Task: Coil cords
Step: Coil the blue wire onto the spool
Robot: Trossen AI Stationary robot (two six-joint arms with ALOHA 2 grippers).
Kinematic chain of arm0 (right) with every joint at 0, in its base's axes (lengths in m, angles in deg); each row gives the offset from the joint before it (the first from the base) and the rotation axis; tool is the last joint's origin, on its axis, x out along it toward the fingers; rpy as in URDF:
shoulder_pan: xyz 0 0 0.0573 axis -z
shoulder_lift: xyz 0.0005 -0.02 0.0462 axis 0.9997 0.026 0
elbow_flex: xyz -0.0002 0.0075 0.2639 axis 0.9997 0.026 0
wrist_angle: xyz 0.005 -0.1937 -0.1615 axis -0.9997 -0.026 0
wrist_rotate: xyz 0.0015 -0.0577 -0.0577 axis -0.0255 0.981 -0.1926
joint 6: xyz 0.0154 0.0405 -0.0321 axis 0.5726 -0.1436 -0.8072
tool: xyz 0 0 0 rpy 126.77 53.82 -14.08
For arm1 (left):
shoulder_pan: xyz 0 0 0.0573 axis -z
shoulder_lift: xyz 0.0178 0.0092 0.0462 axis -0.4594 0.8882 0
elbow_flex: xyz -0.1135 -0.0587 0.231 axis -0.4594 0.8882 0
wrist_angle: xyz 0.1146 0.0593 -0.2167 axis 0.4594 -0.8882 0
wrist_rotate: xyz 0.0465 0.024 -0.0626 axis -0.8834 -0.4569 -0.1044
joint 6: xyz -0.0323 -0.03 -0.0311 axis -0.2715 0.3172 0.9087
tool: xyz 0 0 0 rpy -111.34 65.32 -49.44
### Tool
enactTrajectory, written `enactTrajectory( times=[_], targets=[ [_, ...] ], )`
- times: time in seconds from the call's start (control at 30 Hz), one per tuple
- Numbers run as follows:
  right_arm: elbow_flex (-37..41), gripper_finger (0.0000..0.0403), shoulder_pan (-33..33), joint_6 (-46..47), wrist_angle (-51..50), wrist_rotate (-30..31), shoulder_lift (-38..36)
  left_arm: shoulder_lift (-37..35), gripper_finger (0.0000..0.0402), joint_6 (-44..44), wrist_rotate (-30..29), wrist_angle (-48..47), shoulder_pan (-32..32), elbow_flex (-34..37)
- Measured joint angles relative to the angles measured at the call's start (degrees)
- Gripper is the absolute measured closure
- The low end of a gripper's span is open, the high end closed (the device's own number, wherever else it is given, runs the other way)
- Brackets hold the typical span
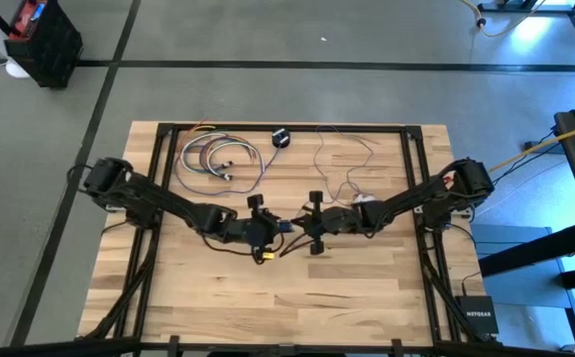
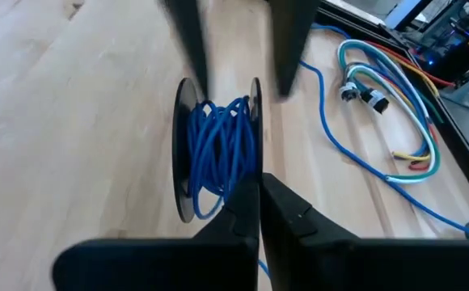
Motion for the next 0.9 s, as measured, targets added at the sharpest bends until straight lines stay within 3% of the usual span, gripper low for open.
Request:
enactTrajectory(
  times=[0.33,0.63,0.9],
  targets=[
    [0.0,0.0401,0.04,-0.04,0.02,0.05,0.0,0.93,0.0279,-4.02,1.25,6.07,-1.34,-0.06],
    [-0.02,0.0402,-0.06,-0.07,-0.06,0.09,0.0,0.93,0.0295,-4.22,1.81,3.98,-2.02,-0.11],
    [-0.04,0.0402,-0.02,-0.21,-0.19,0.25,0.0,0.93,0.0351,-5.93,2.66,2.32,-4.09,-0.15]
  ],
)
